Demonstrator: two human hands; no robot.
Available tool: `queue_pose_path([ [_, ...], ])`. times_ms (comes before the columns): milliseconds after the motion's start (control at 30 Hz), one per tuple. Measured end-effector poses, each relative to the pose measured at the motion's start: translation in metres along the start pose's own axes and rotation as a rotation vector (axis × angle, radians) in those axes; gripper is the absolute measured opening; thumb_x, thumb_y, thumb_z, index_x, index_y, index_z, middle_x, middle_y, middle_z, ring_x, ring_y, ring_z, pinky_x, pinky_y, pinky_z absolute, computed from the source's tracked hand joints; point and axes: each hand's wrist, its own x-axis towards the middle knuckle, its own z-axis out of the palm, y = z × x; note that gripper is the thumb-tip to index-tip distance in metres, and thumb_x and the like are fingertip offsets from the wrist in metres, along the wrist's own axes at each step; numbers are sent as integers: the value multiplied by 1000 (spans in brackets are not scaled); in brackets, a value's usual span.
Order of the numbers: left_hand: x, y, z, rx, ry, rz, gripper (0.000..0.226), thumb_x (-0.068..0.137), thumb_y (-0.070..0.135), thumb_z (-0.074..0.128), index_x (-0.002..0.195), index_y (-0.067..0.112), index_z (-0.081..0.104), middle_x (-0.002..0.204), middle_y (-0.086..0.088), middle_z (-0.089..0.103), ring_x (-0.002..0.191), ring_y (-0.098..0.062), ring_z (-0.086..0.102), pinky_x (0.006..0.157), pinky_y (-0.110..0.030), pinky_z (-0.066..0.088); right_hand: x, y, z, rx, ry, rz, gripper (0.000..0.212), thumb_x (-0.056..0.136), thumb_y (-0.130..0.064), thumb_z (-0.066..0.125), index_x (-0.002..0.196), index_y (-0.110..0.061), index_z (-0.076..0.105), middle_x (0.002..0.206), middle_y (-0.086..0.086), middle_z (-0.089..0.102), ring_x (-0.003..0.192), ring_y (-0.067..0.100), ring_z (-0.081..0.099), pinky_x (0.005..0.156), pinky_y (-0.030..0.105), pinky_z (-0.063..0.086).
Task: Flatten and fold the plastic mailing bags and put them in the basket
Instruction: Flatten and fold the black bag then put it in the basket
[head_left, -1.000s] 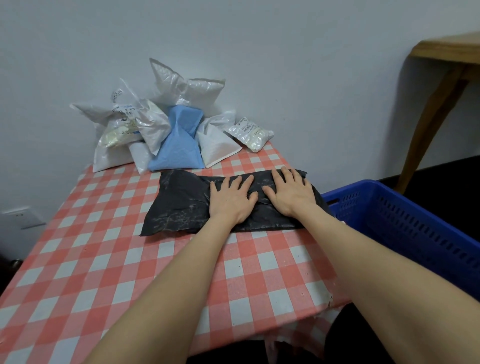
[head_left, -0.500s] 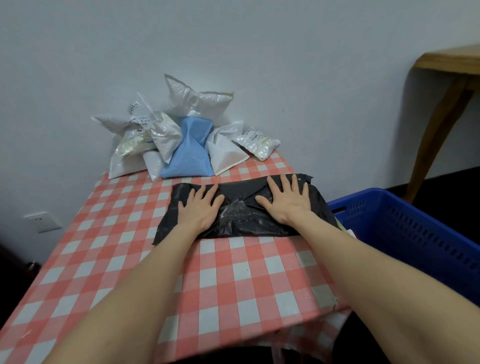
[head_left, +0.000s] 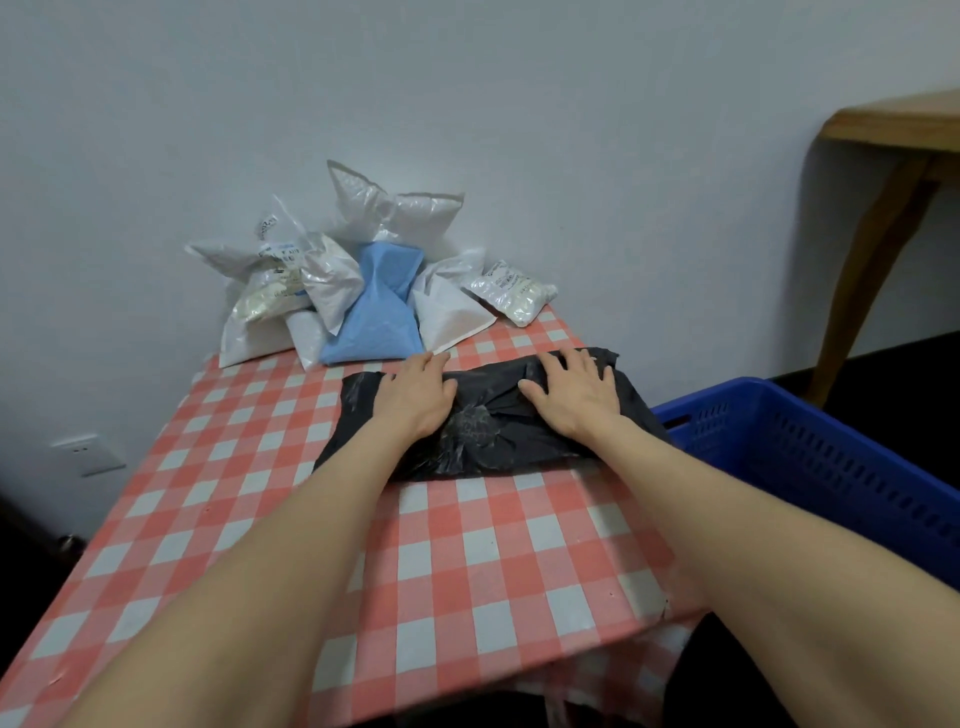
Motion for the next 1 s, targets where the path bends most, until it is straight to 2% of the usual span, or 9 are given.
queue_pose_path([
  [167, 24, 18, -1, 2, -179, -40, 61, 98, 38, 29, 153, 20, 10, 157, -8, 20, 143, -28, 20, 114, -50, 22, -8, 6, -11, -11, 151, -9, 49, 95, -33, 50, 139, -14, 41, 144, 12, 37, 131, 31, 35, 106, 42, 33],
  [267, 31, 26, 0, 91, -251, -36, 64, 92, 50, 37, 148, 20, 27, 150, -12, 35, 136, -30, 35, 109, -48, 31, -4, 19, -18, -14, 150, 30, 48, 94, -31, 51, 138, -14, 42, 141, 12, 39, 128, 31, 37, 103, 40, 34],
  [367, 31, 27, -8, 94, -289, -18, 53, 87, 54, 50, 113, 9, 59, 120, -11, 61, 109, -27, 56, 88, -35, 44, -2, 21, -21, -23, 179, 49, 47, 94, -30, 50, 138, -15, 42, 139, 12, 40, 127, 31, 37, 103, 40, 34],
  [433, 25, 24, -13, 58, -322, -53, 45, 89, 50, 56, 100, 7, 61, 101, -7, 60, 101, -28, 57, 81, -32, 42, -1, 18, -23, -16, 212, 40, 47, 94, -29, 50, 138, -15, 43, 139, 11, 41, 127, 30, 36, 103, 40, 34],
  [567, 12, 15, -19, -69, -277, -152, 32, 94, 26, 53, 114, 2, 57, 115, -18, 61, 103, -33, 59, 84, -33, 47, 3, 12, -30, 95, 301, 93, 52, 91, -25, 53, 141, -19, 40, 142, 9, 37, 130, 29, 35, 105, 39, 33],
  [700, -13, 17, -29, -348, -565, -362, 27, 99, 21, 45, 80, 2, 51, 66, -11, 55, 44, -19, 59, 43, -26, 51, -2, 12, -33, 250, 103, 296, 57, 90, -38, 57, 139, -16, 37, 139, 11, 37, 121, 34, 48, 95, 42, 43],
  [800, -16, 10, -32, -446, -510, -368, 27, 96, 29, 53, 87, 4, 54, 76, -12, 62, 57, -22, 63, 57, -31, 54, -6, 10, -24, 366, -81, 307, 58, 83, -43, 63, 130, -13, 47, 128, 11, 54, 112, 33, 56, 94, 39, 47],
  [900, -20, 12, -32, -593, -286, -312, 19, 92, 15, 59, 105, 10, 47, 93, -17, 61, 76, -32, 63, 68, -40, 54, -12, 4, -24, 485, -93, 219, 39, 84, -26, 63, 119, -10, 55, 118, 9, 63, 106, 30, 60, 93, 37, 49],
  [1000, -21, 15, -26, -425, -154, -205, 37, 90, 4, 56, 126, 7, 48, 122, -16, 57, 104, -35, 58, 81, -33, 48, -16, -4, -25, 499, -116, 127, 33, 89, -14, 58, 123, -10, 55, 118, 9, 62, 110, 30, 58, 92, 31, 46],
])
